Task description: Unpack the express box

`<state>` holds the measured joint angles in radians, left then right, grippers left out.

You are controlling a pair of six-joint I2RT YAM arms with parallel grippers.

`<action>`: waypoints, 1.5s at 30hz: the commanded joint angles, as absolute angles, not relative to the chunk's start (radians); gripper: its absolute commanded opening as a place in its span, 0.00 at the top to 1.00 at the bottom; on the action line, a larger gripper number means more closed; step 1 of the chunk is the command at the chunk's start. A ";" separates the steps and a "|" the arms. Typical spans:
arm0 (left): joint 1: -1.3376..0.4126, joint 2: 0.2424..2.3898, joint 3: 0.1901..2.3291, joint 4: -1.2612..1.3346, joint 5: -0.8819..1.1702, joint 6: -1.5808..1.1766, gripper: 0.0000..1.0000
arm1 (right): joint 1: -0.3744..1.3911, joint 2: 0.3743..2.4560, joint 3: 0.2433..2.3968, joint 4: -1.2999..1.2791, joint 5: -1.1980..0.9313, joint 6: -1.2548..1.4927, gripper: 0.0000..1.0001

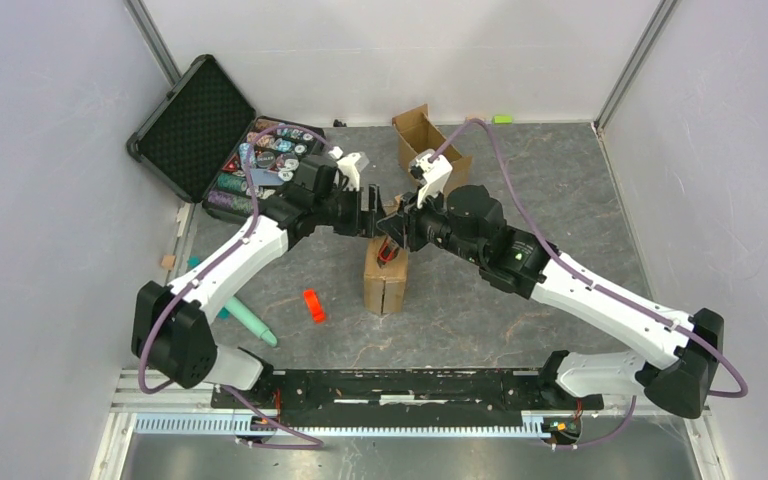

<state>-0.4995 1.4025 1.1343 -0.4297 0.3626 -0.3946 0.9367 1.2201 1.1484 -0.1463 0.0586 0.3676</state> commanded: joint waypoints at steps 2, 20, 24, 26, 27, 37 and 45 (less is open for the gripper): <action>-0.541 1.486 1.167 -0.486 0.601 -0.258 0.18 | 0.954 1.237 1.244 -0.146 0.021 0.318 1.00; -0.560 1.537 1.160 -0.494 0.632 -0.229 0.20 | 0.984 1.034 1.018 0.048 -0.098 0.214 1.00; -0.560 1.540 1.158 -0.494 0.638 -0.227 0.20 | 0.990 1.034 0.971 0.117 -0.139 0.210 1.00; -0.560 1.543 1.157 -0.494 0.643 -0.227 0.21 | 0.993 1.035 0.950 0.148 -0.145 0.205 1.00; -0.560 1.543 1.155 -0.494 0.643 -0.227 0.21 | 0.994 1.035 0.940 0.156 -0.143 0.199 1.00; -0.560 1.555 1.154 -0.494 0.650 -0.222 0.21 | 0.998 1.039 0.918 0.195 -0.155 0.189 1.00; -0.560 1.564 1.156 -0.494 0.654 -0.221 0.22 | 1.006 1.036 0.866 0.218 -0.119 0.169 1.00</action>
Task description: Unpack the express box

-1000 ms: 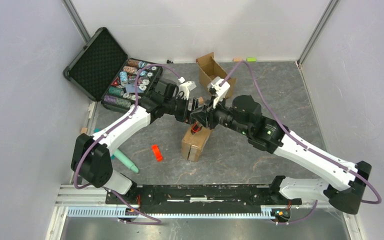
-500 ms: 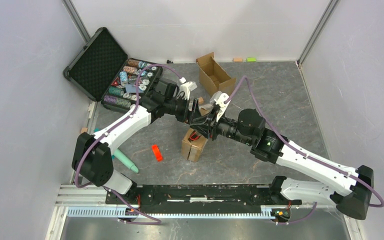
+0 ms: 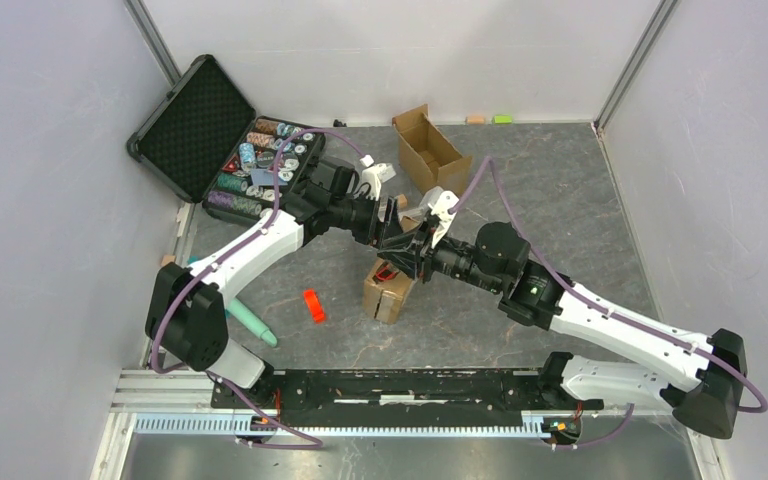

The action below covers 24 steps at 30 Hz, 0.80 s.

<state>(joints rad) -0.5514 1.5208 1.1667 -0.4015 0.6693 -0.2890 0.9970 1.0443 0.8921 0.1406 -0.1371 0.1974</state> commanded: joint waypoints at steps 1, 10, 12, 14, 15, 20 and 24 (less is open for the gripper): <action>-0.560 1.565 1.155 -0.494 0.653 -0.221 0.22 | 1.006 1.036 0.861 0.218 -0.118 0.166 1.00; -0.558 1.568 1.154 -0.494 0.638 -0.227 0.22 | 1.014 1.061 0.849 0.191 -0.185 0.151 1.00; -0.555 1.569 1.152 -0.492 0.626 -0.229 0.22 | 1.017 1.073 0.868 0.147 -0.191 0.146 1.00; -0.552 1.569 1.152 -0.489 0.621 -0.230 0.23 | 1.018 1.087 0.882 0.109 -0.193 0.149 1.00; -0.551 1.571 1.152 -0.489 0.617 -0.232 0.23 | 1.019 1.099 0.891 0.084 -0.193 0.149 1.00; -0.542 1.576 1.151 -0.479 0.602 -0.251 0.23 | 1.020 1.109 0.864 0.087 -0.217 0.180 1.00; -0.534 1.581 1.147 -0.469 0.589 -0.263 0.23 | 1.025 1.117 0.855 0.076 -0.216 0.206 1.00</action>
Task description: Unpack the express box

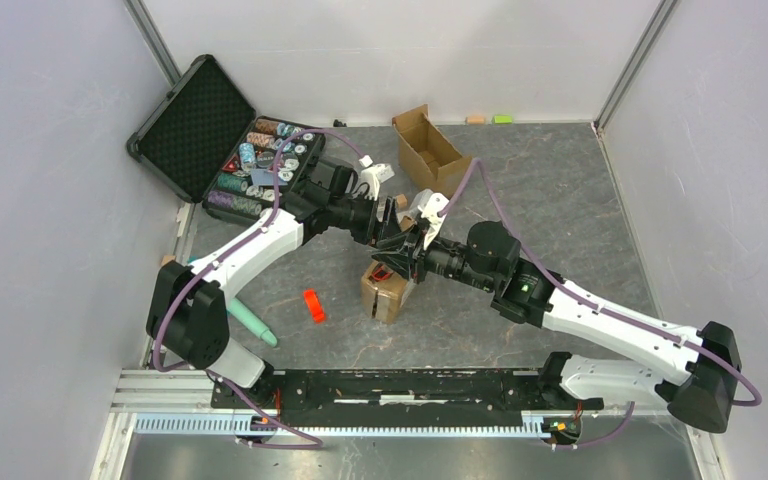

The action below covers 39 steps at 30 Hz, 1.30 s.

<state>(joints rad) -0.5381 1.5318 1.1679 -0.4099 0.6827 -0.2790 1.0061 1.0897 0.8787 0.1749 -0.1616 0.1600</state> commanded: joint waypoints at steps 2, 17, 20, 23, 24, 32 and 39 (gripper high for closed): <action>-0.527 1.583 1.146 -0.466 0.569 -0.273 0.23 | 1.030 1.118 0.844 0.070 -0.198 0.227 1.00; -0.509 1.580 1.117 -0.405 0.524 -0.329 0.22 | 1.044 1.129 0.785 0.014 -0.055 0.351 1.00; -0.509 1.582 1.117 -0.402 0.506 -0.341 0.22 | 1.045 1.154 0.815 -0.035 -0.055 0.369 1.00; -0.506 1.587 1.115 -0.402 0.476 -0.349 0.22 | 1.049 1.177 0.832 -0.068 -0.071 0.426 1.00; -0.504 1.588 1.116 -0.402 0.460 -0.353 0.22 | 1.051 1.181 0.830 -0.072 -0.080 0.449 1.00; -0.491 1.602 1.116 -0.382 0.436 -0.365 0.22 | 1.094 1.154 0.800 -0.069 -0.089 0.471 1.00; -0.491 1.611 1.132 -0.371 0.458 -0.372 0.22 | 1.144 1.210 0.779 -0.094 -0.038 0.431 1.00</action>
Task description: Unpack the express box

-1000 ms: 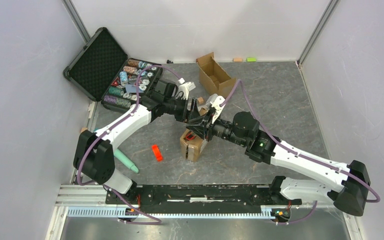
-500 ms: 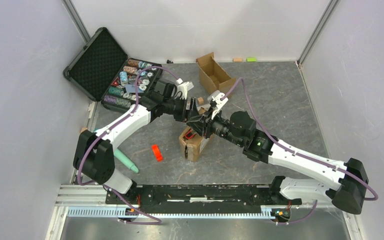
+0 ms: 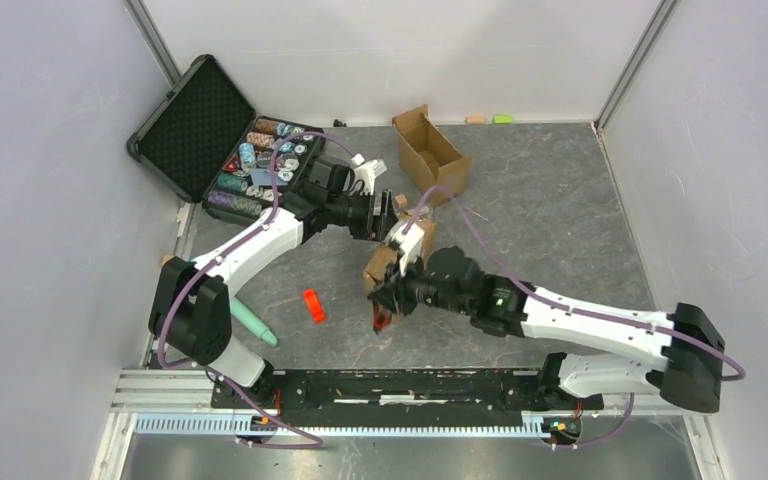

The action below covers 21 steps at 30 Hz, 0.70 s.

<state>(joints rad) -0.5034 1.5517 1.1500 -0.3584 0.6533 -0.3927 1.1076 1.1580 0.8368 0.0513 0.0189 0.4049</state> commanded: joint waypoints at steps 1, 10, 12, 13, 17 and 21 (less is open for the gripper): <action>-0.492 1.610 1.132 -0.372 0.464 -0.370 0.22 | 1.147 1.210 0.769 -0.082 -0.034 0.433 1.00; -0.492 1.609 1.154 -0.423 0.498 -0.290 0.23 | 1.165 1.142 0.941 -0.145 0.010 0.296 1.00; -0.491 1.608 1.157 -0.429 0.521 -0.270 0.23 | 1.166 1.120 1.009 -0.172 0.022 0.246 1.00; -0.492 1.608 1.157 -0.432 0.531 -0.264 0.23 | 1.166 1.114 1.036 -0.189 0.029 0.222 1.00; -0.496 1.610 1.159 -0.433 0.567 -0.238 0.24 | 1.164 1.101 1.120 -0.214 0.048 0.124 1.00; -0.497 1.612 1.161 -0.433 0.582 -0.229 0.24 | 1.158 1.108 1.159 -0.226 0.095 0.055 1.00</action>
<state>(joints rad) -0.5014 1.5642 1.1690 -0.3450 0.6579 -0.3420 1.1587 1.1080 1.1095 -0.2199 0.0372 0.1680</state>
